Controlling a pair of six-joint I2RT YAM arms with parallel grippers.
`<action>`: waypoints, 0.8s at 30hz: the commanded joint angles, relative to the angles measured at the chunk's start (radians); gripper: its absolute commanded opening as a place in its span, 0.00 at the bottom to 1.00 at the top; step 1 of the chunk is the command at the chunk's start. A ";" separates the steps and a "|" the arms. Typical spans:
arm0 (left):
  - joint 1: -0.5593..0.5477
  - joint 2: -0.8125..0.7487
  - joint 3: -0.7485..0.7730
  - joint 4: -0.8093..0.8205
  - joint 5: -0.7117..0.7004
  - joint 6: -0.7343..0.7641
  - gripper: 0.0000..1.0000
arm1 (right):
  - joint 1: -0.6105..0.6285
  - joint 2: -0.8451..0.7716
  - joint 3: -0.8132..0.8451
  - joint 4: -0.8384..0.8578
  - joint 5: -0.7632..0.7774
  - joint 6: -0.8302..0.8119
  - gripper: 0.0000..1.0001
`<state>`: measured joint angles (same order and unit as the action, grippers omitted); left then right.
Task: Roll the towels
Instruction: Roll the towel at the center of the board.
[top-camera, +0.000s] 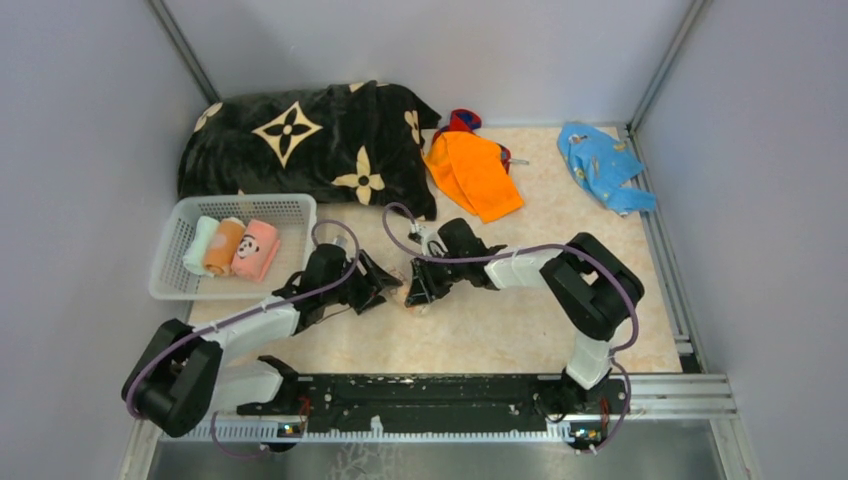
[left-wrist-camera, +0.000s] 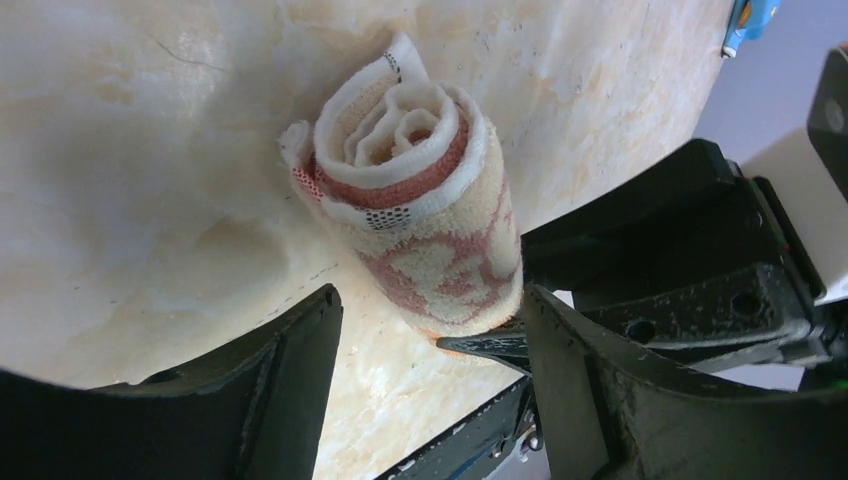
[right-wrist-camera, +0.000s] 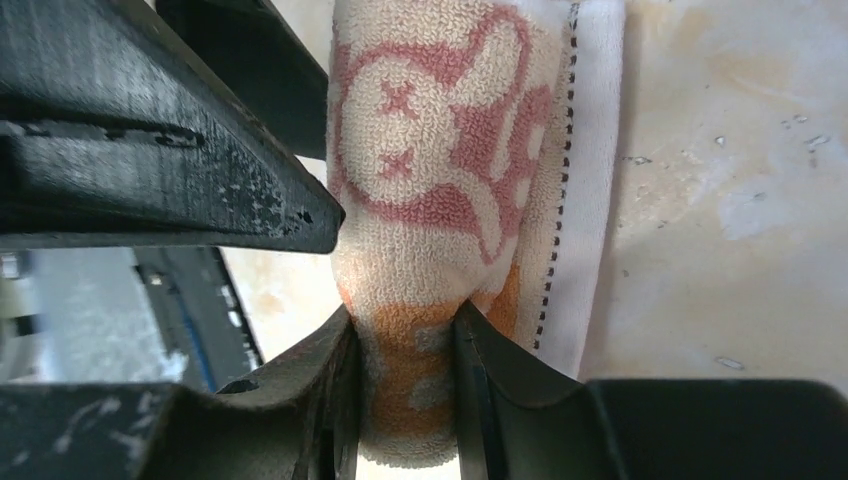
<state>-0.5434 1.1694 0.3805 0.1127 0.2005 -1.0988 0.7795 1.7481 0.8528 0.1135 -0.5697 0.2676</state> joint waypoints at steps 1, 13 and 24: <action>-0.003 0.053 -0.016 0.132 0.060 -0.032 0.73 | -0.033 0.090 -0.032 0.014 -0.214 0.153 0.23; -0.010 0.179 -0.063 0.305 0.086 -0.116 0.70 | -0.066 0.193 -0.085 0.244 -0.292 0.424 0.23; -0.032 0.245 -0.076 0.367 0.079 -0.127 0.68 | -0.088 0.298 -0.150 0.561 -0.378 0.686 0.23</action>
<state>-0.5556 1.3739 0.3103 0.4313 0.2741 -1.2236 0.6750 1.9873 0.7441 0.6514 -0.9447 0.8780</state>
